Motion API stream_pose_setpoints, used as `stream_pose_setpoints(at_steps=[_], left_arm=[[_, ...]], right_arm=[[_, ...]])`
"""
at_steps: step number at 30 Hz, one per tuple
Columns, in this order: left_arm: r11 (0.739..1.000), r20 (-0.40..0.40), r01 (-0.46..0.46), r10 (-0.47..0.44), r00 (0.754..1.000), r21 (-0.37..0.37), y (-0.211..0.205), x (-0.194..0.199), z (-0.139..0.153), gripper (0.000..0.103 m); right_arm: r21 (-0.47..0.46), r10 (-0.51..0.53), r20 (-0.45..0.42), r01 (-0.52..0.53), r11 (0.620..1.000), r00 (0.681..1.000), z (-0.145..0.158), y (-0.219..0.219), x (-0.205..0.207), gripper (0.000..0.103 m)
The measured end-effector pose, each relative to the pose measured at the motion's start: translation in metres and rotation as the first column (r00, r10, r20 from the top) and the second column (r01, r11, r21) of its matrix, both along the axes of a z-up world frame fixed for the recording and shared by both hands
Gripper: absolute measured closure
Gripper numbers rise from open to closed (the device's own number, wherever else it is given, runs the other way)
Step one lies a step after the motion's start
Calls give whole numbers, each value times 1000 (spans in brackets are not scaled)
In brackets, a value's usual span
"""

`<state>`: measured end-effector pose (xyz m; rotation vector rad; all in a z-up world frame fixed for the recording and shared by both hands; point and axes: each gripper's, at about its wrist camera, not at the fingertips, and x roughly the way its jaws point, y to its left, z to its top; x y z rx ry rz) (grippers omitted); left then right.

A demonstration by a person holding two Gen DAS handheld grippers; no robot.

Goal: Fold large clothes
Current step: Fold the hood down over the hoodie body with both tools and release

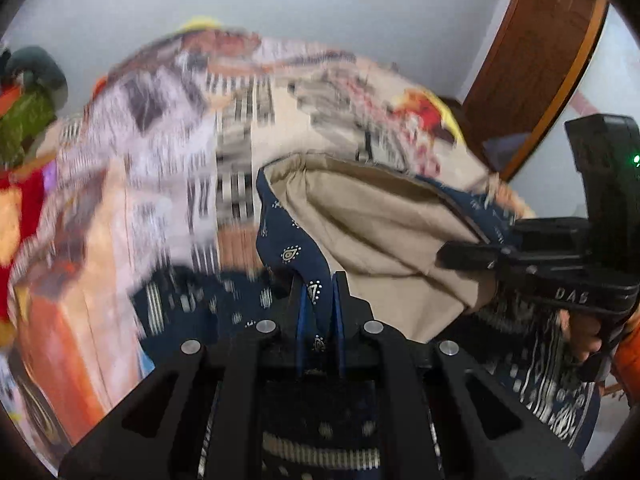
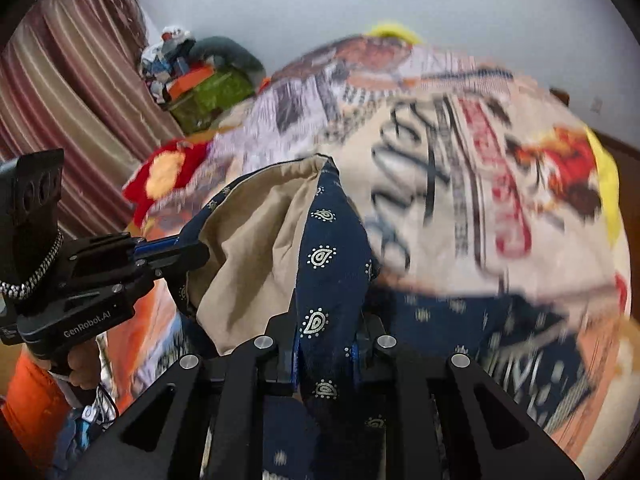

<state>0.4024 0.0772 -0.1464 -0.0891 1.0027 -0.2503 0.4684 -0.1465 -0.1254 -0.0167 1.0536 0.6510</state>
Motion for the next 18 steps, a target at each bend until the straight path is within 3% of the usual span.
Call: stream_pose_setpoints(at_steps=[3, 7, 10, 12, 14, 15, 18], left_arm=[[999, -69, -23, 26, 997, 42, 1, -9, -30, 92], [997, -101, -36, 44, 994, 71, 6, -20, -47, 89], [997, -94, -41, 47, 994, 68, 14, -26, -42, 80], [998, -73, -44, 48, 996, 55, 20, -28, -31, 69], [997, -37, -52, 54, 998, 55, 24, -28, -19, 51], [997, -3, -59, 59, 998, 54, 27, -26, -12, 49], [995, 29, -79, 77, 997, 59, 32, -12, -4, 44]], right_arm=[[-43, -8, -58, 6, 999, 998, -19, -5, -15, 87], [-51, -35, -115, 29, 998, 993, -33, -11, -26, 86], [-68, -30, -164, 19, 998, 986, -36, -12, -26, 76], [-82, -21, -196, 5, 997, 980, -36, -11, -25, 71], [-92, -15, -193, -3, 996, 981, -32, -11, -24, 67], [-95, -15, -184, -3, 995, 983, -29, -11, -23, 65], [-69, -20, -165, 8, 998, 986, -20, -12, -17, 43]])
